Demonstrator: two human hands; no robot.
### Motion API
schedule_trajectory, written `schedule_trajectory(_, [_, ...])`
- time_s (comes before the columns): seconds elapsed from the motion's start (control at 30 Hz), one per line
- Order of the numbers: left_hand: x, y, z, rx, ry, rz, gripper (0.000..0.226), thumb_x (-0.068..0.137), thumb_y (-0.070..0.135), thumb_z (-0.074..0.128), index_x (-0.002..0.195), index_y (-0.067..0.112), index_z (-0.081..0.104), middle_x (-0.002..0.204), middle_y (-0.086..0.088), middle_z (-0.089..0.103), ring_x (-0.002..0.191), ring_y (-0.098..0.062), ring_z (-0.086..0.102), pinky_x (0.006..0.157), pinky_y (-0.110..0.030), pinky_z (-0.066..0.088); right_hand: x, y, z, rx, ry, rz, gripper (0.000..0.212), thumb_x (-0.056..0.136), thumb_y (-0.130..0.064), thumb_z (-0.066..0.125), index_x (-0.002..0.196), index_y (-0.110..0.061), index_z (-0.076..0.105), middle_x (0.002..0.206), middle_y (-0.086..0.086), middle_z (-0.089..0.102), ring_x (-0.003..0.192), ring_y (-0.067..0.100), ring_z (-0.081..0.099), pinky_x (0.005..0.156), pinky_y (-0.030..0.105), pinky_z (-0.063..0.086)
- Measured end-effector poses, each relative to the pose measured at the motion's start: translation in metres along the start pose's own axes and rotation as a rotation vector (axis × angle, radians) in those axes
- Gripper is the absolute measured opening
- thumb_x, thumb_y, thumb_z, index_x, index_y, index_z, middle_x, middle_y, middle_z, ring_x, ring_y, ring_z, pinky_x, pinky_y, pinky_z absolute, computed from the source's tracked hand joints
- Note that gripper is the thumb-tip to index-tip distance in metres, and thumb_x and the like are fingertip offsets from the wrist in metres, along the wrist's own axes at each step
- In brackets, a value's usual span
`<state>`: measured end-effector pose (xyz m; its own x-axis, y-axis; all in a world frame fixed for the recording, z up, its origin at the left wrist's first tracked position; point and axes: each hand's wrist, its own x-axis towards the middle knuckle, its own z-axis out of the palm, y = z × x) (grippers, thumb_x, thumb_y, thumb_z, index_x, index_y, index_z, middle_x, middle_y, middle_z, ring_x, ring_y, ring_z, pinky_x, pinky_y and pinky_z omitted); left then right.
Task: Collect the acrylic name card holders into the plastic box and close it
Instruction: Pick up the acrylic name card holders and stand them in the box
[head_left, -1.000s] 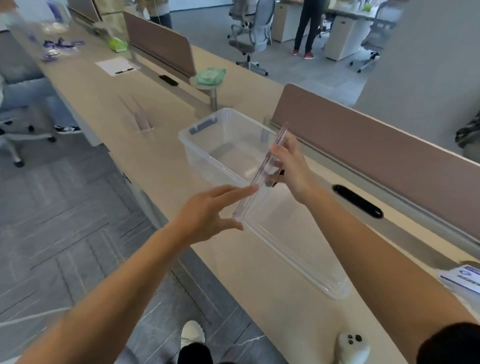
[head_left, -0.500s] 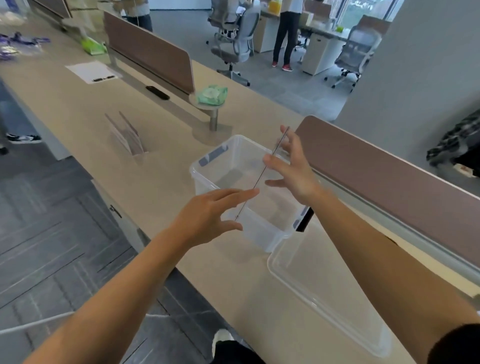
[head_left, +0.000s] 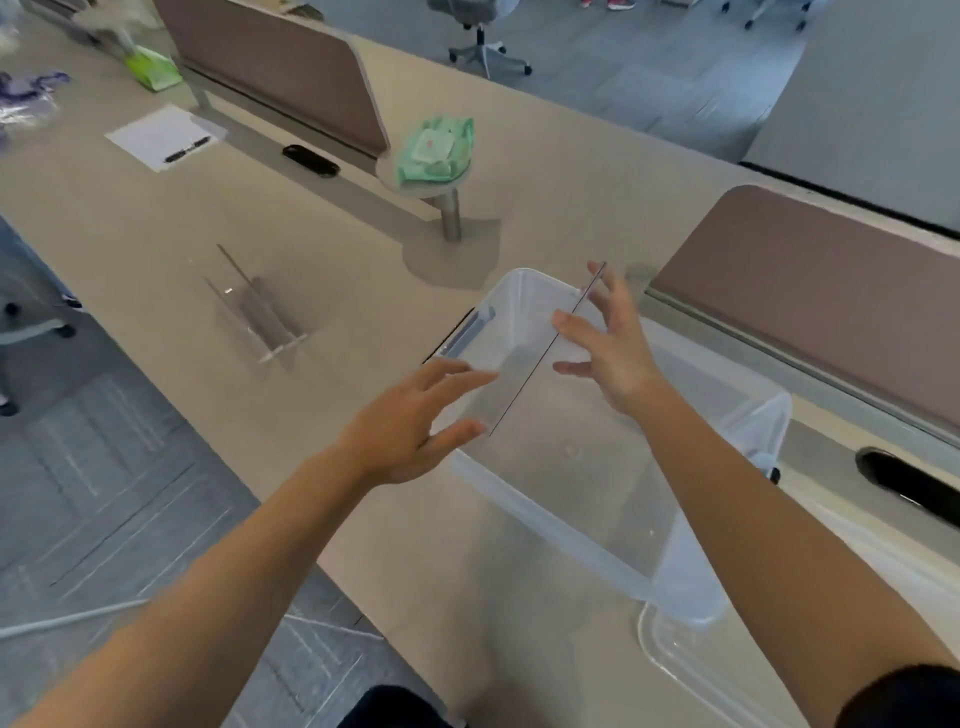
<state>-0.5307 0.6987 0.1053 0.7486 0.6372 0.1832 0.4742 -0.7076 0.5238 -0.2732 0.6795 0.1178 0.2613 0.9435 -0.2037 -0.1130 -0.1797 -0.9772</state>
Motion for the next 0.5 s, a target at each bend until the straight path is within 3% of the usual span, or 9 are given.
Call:
schedule_trajectory(0.07, [0.012,-0.023,0.004,-0.006,-0.025,-0.056,0.065,0.093,0.065,0.038,0.144,0.024,0.042,0.137,-0.004,0.046,0.121,-0.017,0.049,0.099,-0.033,0.045,0.015,0.017,0.001,0.034,0.012,0.048,0.099,0.059,-0.049,0.08,0.146,-0.043,0.033,0.145,-0.011,0.041,0.121,0.022,0.054,0.086,0.053,0.057])
schedule_trajectory(0.17, [0.029,-0.053,0.014,0.003,-0.076,-0.188,0.073,0.085,0.072,0.041,0.146,0.034,0.03,0.145,-0.005,0.035,0.127,-0.022,0.04,0.103,-0.042,0.043,0.03,0.047,0.001,0.042,-0.004,0.096,0.085,0.071,-0.039,0.078,0.144,-0.044,0.034,0.141,-0.015,0.044,0.11,0.014,0.06,0.088,0.055,0.056])
schedule_trajectory(0.3, [0.056,-0.081,0.031,0.139,-0.048,-0.295,0.069,0.09,0.052,0.052,0.149,0.039,0.019,0.149,-0.007,0.028,0.131,-0.033,0.023,0.108,-0.052,0.034,0.04,0.084,0.011,-0.082,0.01,0.102,0.077,0.075,-0.034,0.073,0.14,-0.048,0.034,0.136,-0.025,0.042,0.103,0.013,0.066,0.086,0.045,0.056])
schedule_trajectory(0.37, [0.065,-0.086,0.037,0.108,-0.082,-0.325,0.07,0.092,0.046,0.055,0.151,0.041,0.018,0.149,-0.005,0.029,0.13,-0.031,0.022,0.11,-0.049,0.032,0.043,0.099,0.016,-0.111,0.035,0.121,0.079,0.074,-0.034,0.075,0.141,-0.046,0.035,0.134,-0.026,0.045,0.103,0.015,0.066,0.082,0.042,0.056])
schedule_trajectory(0.43, [0.068,-0.089,0.041,0.055,-0.11,-0.365,0.071,0.091,0.044,0.057,0.151,0.041,0.019,0.146,-0.001,0.034,0.127,-0.028,0.027,0.107,-0.045,0.035,0.048,0.113,0.019,-0.088,0.069,0.158,0.081,0.074,-0.031,0.077,0.142,-0.043,0.035,0.139,-0.016,0.043,0.102,0.015,0.065,0.077,0.039,0.056])
schedule_trajectory(0.5, [0.068,-0.091,0.044,0.014,-0.09,-0.408,0.071,0.09,0.044,0.057,0.151,0.042,0.019,0.141,0.002,0.039,0.124,-0.026,0.032,0.101,-0.044,0.042,0.054,0.125,0.02,-0.046,0.122,0.216,0.078,0.08,-0.024,0.078,0.143,-0.043,0.036,0.144,-0.011,0.037,0.105,0.013,0.061,0.082,0.044,0.056])
